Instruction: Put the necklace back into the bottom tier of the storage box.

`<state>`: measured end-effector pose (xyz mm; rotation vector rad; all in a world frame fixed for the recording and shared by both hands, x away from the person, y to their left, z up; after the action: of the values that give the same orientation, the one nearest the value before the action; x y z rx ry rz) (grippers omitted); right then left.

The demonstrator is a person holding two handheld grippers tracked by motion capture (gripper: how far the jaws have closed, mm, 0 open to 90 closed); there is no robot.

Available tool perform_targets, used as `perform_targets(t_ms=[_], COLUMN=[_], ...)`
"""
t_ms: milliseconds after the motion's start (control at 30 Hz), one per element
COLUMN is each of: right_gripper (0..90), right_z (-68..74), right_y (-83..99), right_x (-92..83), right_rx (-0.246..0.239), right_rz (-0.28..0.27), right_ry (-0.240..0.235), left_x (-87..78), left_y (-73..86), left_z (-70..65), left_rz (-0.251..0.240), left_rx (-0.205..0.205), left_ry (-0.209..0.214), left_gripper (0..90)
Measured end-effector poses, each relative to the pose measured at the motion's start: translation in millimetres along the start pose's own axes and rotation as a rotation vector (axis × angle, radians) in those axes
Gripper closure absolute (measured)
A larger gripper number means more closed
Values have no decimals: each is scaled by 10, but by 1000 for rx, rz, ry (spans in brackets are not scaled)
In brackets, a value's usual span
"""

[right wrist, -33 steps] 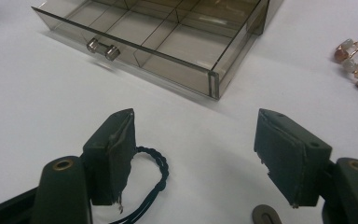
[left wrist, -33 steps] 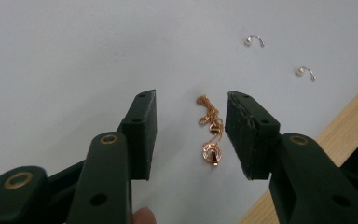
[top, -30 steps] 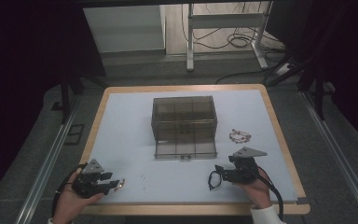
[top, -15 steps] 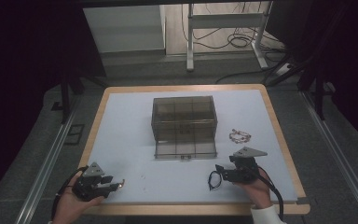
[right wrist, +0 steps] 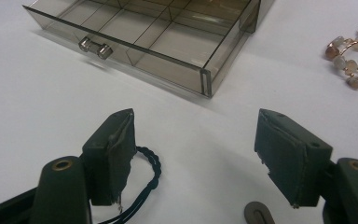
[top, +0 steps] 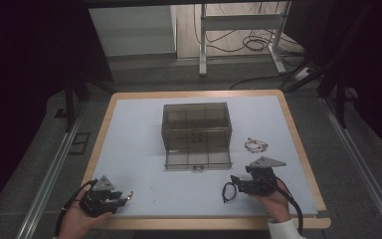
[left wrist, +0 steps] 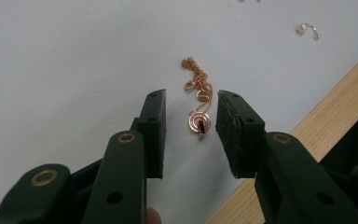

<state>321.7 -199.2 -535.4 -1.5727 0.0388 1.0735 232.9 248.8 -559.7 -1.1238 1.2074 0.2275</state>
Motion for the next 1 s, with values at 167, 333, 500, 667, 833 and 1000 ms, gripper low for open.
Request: perform_targets(t_ms=[167,333,500,667,833,1000], right_gripper=[291,290,290,290,290,290], right_z=[1,-1,-8,-9,-20,-27], right_y=[-2,-1,-1,1,6,7], right_x=[-1,0,-3,1,5,6], right_rx=[1,1,4,3,5,7], right_rz=[-4,-2,-3,-1,2,3], right_ry=[-1,0,3,3,8,9], left_x=[34,38,47,48,47,45], left_y=[-1,-18,-35,-54,-61,-79], left_z=[-17,-21,-47,-44,-27,-6], left_rz=[15,33,43,56,59,55], left_rx=[14,31,51,58,52,41], left_ry=[-12,-32,-43,-40,-27,-16], left_gripper=[658,708,785,843,856,873])
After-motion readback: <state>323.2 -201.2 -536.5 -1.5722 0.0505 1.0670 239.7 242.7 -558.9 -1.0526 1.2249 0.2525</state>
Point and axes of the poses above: each handheld gripper's, and its own axes: x roughly forward along the jaws, y roughly out of its underside, z roughly to its left, the point moved 4 cm from there along x, roughly forward along the jaws, and after that the axes turned 1 degree about -z, right-handed, at the moved point
